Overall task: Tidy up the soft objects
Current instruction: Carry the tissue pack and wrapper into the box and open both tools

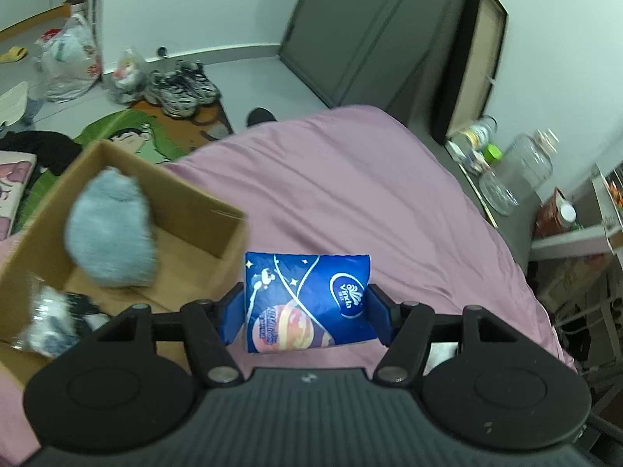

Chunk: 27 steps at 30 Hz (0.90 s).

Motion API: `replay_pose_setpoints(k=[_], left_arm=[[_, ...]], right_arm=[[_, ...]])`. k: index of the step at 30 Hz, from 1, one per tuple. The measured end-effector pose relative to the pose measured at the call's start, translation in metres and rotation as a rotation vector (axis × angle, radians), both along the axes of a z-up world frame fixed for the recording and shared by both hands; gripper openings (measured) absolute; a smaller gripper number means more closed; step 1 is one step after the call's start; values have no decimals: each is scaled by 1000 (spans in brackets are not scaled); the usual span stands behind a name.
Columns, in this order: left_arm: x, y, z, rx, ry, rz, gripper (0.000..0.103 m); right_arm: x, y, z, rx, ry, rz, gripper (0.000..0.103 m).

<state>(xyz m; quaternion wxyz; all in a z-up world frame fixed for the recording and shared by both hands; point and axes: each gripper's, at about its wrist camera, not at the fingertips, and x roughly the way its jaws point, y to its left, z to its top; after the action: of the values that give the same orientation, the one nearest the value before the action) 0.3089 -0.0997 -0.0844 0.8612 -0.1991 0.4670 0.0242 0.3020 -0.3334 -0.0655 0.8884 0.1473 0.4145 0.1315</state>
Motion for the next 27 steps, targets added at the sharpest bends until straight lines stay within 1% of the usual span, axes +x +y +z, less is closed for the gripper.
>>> replay_pose_setpoints(k=[6,12,19,24,26,27], left_arm=[[-12,41,1,-10,-3,50,63],[-23,77,-3,-14,1,82,63],[-30,109,-14,-11,37,101,64],[-29,119,-23,-39,71,78,66],[-29,124,-26,-71,82,74,67],[-29,128,-27,-93,88,71,69]], right_arm=[[-2,24,6,-13,-25,17,31],[-3,50,10,-28,-54,61,31],[-2,77,14,-30,-57,92,31],[-3,103,14,-33,-73,127,31],[-3,111,13,-36,-77,134,31],[-3,114,14,-37,-78,136,31]])
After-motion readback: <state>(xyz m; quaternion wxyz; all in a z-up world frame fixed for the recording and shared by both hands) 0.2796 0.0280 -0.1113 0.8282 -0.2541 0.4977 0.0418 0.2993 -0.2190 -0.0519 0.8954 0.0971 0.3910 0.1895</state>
